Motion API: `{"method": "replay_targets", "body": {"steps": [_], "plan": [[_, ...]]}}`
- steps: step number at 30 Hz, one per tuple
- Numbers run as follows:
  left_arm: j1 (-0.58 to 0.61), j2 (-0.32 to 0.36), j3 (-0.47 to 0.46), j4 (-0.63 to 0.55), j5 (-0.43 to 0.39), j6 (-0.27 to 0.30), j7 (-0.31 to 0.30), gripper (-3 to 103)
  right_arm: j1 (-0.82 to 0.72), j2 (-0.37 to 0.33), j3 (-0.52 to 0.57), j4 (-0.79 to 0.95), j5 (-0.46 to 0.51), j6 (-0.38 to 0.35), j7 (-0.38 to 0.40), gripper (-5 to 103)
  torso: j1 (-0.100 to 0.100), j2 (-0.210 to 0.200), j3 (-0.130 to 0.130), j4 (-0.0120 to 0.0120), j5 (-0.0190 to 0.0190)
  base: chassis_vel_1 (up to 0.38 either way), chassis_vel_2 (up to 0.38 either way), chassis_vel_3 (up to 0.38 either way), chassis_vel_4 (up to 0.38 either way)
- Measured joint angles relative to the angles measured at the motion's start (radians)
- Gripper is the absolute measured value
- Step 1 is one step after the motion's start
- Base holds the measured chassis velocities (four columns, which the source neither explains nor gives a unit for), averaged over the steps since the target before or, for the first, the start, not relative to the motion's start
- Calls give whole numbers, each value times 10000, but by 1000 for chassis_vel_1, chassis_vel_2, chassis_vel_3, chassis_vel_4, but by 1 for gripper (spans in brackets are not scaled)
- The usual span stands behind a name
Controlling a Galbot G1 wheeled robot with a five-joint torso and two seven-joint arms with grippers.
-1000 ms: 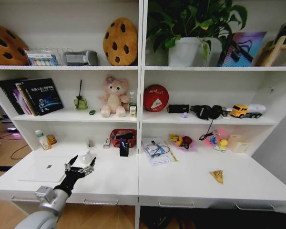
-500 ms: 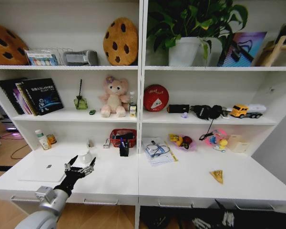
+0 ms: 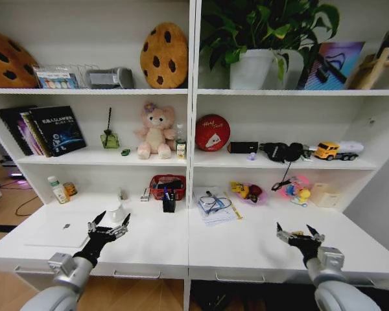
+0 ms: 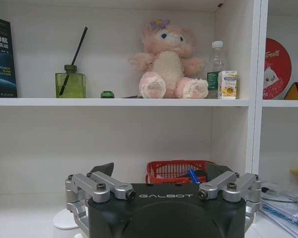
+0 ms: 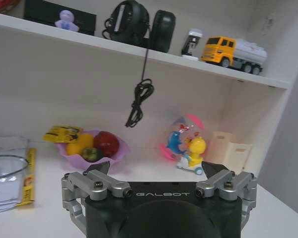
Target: Organize the objects on the table.
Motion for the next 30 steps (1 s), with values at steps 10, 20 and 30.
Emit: {"method": "replay_targets", "body": {"steps": [10,20,30], "plan": [[0,0,0,0,0,0,0,100,534,-55,502,-2276,465,313,456,100,-3,2,-1,-1,2,0,0,0,0],[0,0,0,0,0,0,0,100,1625,-375,-229,-3543,824,384,538,95,-3,2,0,4,-1,0,0,0,0],[0,0,0,0,0,0,0,100,2327,-322,-892,-4132,802,323,786,46,-3,2,-1,-1,0,0,0,0,0]]}}
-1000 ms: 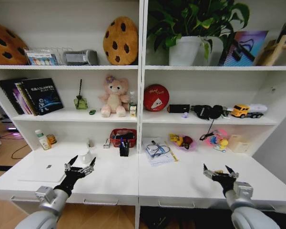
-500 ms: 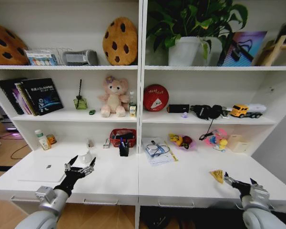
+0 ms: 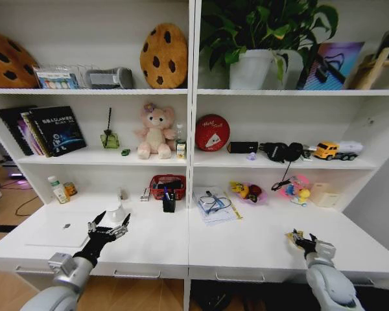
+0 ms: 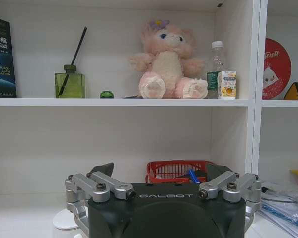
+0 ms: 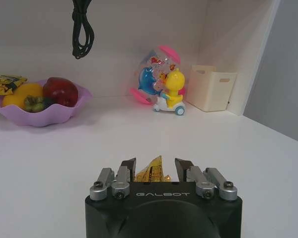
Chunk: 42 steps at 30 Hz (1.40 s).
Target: Organize the objects on the table.
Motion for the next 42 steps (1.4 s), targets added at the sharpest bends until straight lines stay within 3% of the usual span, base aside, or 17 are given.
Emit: {"method": "replay_targets", "body": {"steps": [1,5,8,15,17,22,24,30,32,34,39,42], "plan": [[0,0,0,0,0,0,0,100,0,0,0,0,0,0,0,46,0,0,0,0,0,0,0,0,0],[0,0,0,0,0,0,0,100,105,-154,39,-262,65,4,-12,25,0,0,0,0,0,0,0,0,0],[0,0,0,0,0,0,0,100,151,-227,55,-374,83,21,-22,15,0,-1,0,0,0,0,0,0,0],[0,0,0,0,0,0,0,100,223,-284,-13,-492,112,35,-39,12,0,0,0,0,0,0,0,0,0],[0,0,0,0,0,0,-1,100,248,-276,-58,-531,124,37,-39,3,0,0,-1,0,-1,0,0,0,0],[0,0,0,0,0,0,0,100,286,-353,-138,-569,108,373,-182,0,0,0,-1,-1,4,0,0,0,0],[0,0,0,0,0,0,0,100,385,-663,-231,-437,11,980,-555,0,0,0,0,-1,1,0,0,0,0],[0,0,0,0,0,0,0,100,1014,-1531,-810,-368,255,1516,-1414,0,-1,0,0,-2,1,0,0,0,0],[0,0,0,0,0,0,0,100,1690,-1970,-1324,-742,297,1661,-1909,0,0,0,0,4,-1,0,0,0,0],[0,0,0,0,0,0,1,100,3249,-2440,-2638,-2039,457,1714,-2196,0,0,0,0,0,-3,0,0,0,0],[0,0,0,0,-1,0,0,100,4468,-2416,-3468,-3426,349,2036,-2249,0,1,-1,1,2,5,0,0,0,0],[-1,0,-1,-1,0,-1,-2,100,6211,-2037,-4290,-5233,59,2559,-2333,0,1,-1,2,0,2,0,0,0,0]]}}
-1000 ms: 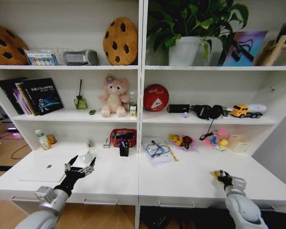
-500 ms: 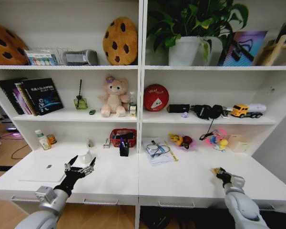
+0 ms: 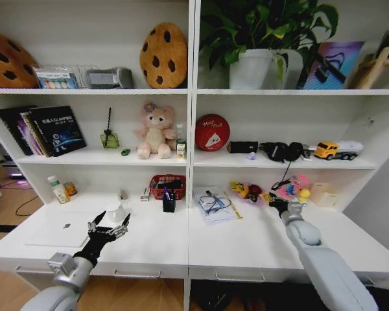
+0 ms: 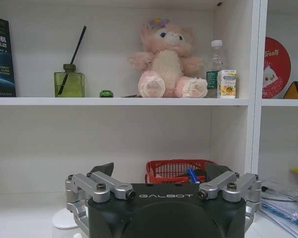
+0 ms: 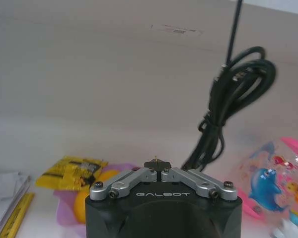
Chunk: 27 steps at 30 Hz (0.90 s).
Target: Organize the objects on the table.
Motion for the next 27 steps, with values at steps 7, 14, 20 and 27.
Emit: {"method": "replay_targets", "body": {"steps": [7,14,20,27], "plan": [[1,0,0,0,0,0,1,100,1853,840,-637,-1984,-601,474,-28,0,0,0,-1,6,0,0,0,0,0],[1,0,1,0,0,1,1,100,2514,1164,-674,-2910,-1105,486,33,-2,0,0,-1,1,-2,0,0,0,0],[1,0,1,1,0,1,1,100,2355,998,-452,-2919,-1308,439,39,19,-1,1,-2,-2,-1,0,0,0,0],[1,0,1,0,0,0,1,100,1265,371,-239,-1136,-475,-295,99,47,-1,1,-3,-1,0,0,0,0,0]]}}
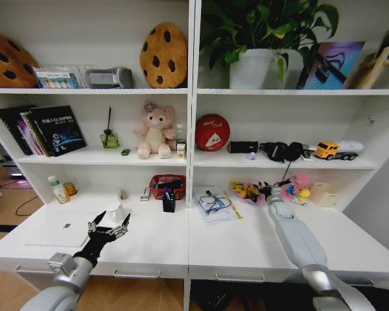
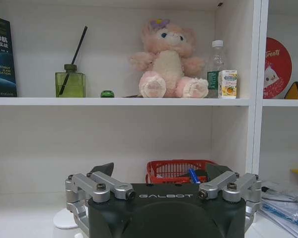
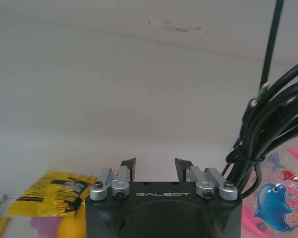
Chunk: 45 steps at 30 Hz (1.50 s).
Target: Organize the objects on the table.
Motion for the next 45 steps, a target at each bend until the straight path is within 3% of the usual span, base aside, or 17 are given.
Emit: {"method": "replay_targets", "body": {"steps": [4,7,8,10,13,15,23,25,29,45], "plan": [[-1,0,0,0,0,1,1,100,-1202,-285,158,1489,875,-521,62,57,-2,1,-2,-1,-1,0,0,0,0],[-1,0,0,0,0,0,0,100,-2612,-349,611,2816,1557,-842,183,74,-2,2,-2,3,-7,0,0,0,0],[-1,0,0,0,0,0,0,100,-2612,-349,611,2816,1557,-842,183,74,-2,2,-2,3,-7,0,0,0,0],[0,1,1,1,0,0,0,100,-3640,-347,1020,3841,1629,-875,374,85,-2,1,0,-1,7,0,0,0,0],[0,1,0,-1,0,0,0,100,-4220,-326,1278,4521,1610,-871,503,90,-1,2,-2,3,-4,0,0,0,0],[-1,1,-1,0,0,0,-1,100,-5946,-163,1850,6373,1600,-908,1026,98,-2,1,-1,1,5,0,0,0,0],[-1,1,1,-1,0,0,4,100,-8620,758,2822,9342,1123,-970,1476,100,-3,2,-3,4,-4,0,0,0,0],[0,0,0,0,0,0,0,100,-10264,1874,3339,10984,382,-932,1475,100,-3,3,-2,1,-2,0,0,0,0],[0,0,0,0,0,0,0,100,-11094,2391,3722,11722,-224,-915,1177,100,-3,3,-2,-2,-5,0,0,0,0],[0,0,1,0,0,0,1,100,-11109,2521,3374,12449,-1062,-1506,1198,100,1,-1,1,3,-4,66,66,-55,-61]]}}
